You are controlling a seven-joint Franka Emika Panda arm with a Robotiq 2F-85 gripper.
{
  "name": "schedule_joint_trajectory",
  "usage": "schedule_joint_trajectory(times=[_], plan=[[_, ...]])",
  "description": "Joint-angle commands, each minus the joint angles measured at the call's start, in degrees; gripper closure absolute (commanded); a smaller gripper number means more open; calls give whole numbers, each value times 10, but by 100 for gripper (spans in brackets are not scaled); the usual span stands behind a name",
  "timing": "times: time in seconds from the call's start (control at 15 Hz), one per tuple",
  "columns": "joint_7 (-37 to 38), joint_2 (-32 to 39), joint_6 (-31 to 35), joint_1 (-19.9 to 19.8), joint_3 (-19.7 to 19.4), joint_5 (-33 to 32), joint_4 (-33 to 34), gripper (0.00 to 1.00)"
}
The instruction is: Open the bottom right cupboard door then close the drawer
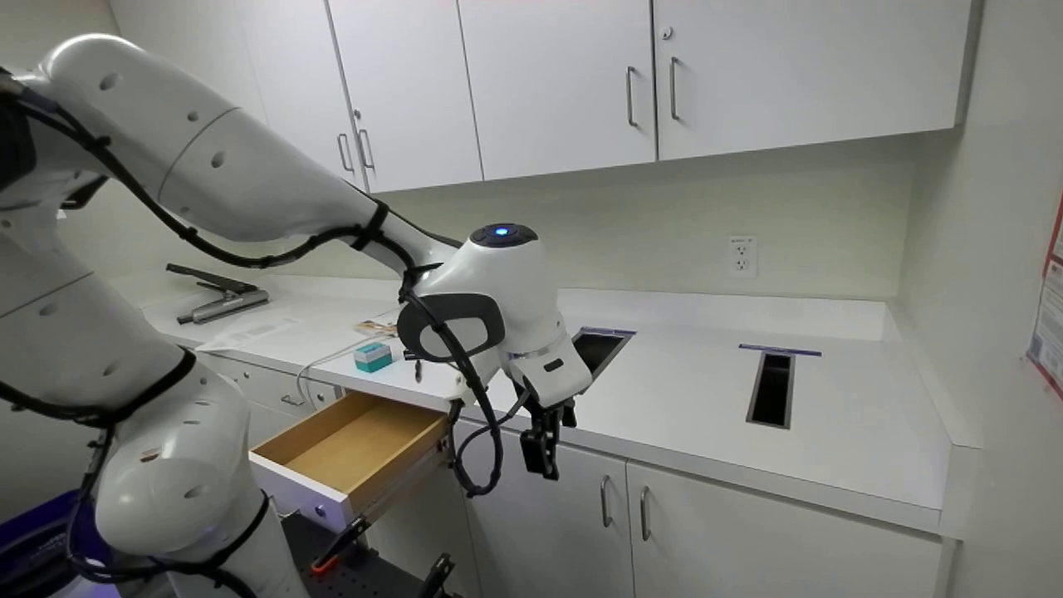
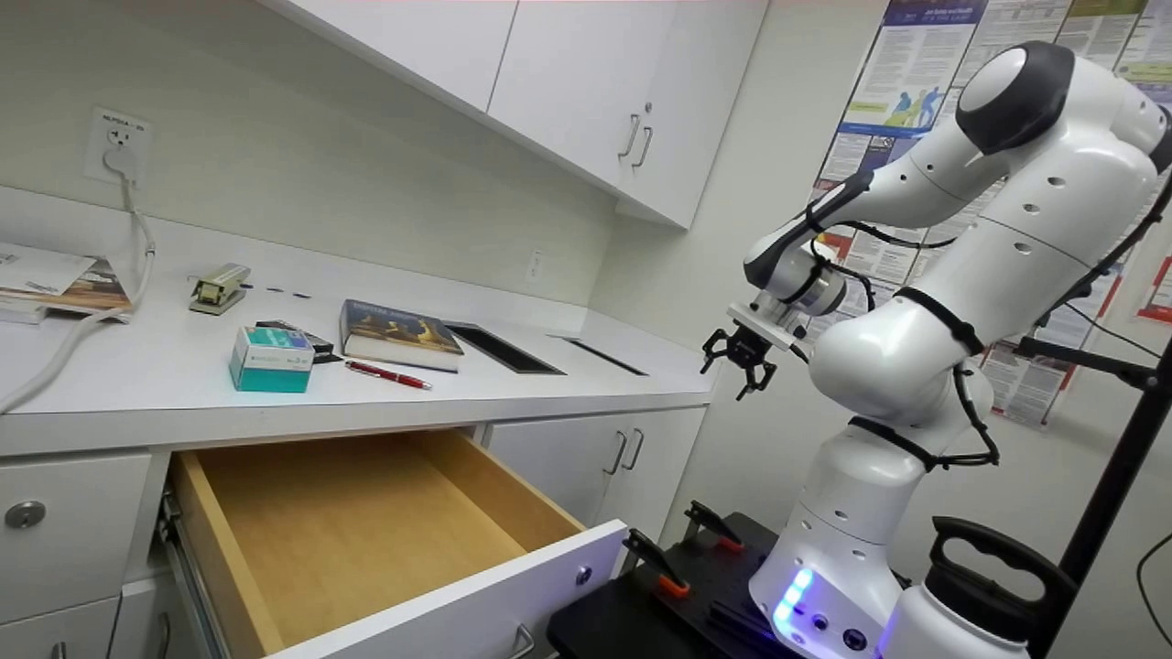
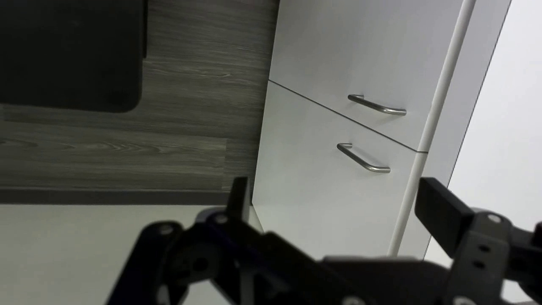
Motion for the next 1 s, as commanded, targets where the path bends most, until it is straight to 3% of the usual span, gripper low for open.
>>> schedule_joint_trajectory(times=[0.0, 0.2, 0.53, 0.93], plan=[[33, 47, -18, -4, -25, 53, 39, 0], [31, 87, -25, 2, -64, 116, 64, 0], [-19, 163, -53, 21, -123, 307, 96, 0], [-73, 249, -142, 4, -124, 554, 116, 0]])
